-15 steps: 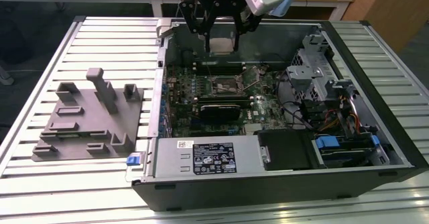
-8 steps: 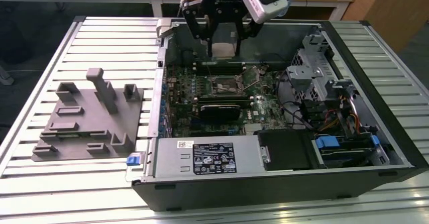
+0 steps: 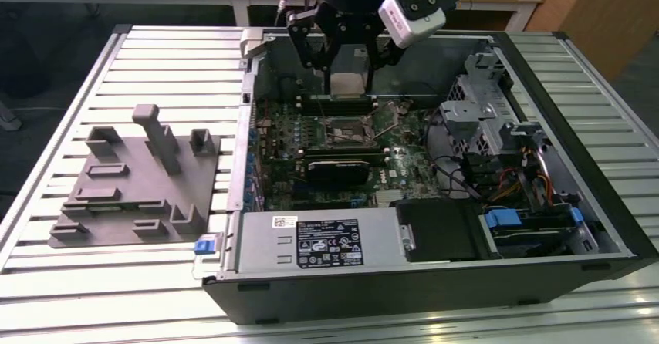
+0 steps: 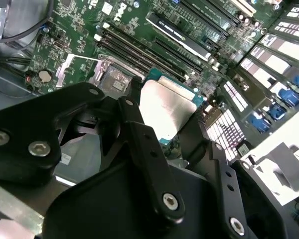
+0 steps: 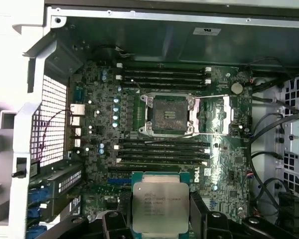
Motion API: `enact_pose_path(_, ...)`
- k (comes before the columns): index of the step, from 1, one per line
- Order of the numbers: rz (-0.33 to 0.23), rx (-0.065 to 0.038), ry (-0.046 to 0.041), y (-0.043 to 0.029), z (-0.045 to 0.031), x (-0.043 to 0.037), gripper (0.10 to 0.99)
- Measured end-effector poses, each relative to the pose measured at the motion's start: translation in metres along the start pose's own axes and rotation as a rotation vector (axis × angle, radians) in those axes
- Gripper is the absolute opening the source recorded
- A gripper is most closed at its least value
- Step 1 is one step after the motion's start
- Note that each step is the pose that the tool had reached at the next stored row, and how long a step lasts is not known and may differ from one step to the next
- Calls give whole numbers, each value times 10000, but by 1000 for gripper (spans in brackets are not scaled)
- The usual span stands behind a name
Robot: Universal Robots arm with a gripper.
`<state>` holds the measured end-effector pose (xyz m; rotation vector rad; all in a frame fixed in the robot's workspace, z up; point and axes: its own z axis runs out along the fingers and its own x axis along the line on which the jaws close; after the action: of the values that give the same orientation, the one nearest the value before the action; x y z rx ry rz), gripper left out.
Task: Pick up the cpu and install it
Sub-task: 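Pick up the cpu and move it towards the insertion slot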
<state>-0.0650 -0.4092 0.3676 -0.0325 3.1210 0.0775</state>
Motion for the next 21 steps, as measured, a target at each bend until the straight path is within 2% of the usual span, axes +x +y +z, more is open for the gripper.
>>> enact_pose_path(21,3,-2,66,-15,299,-171,545)
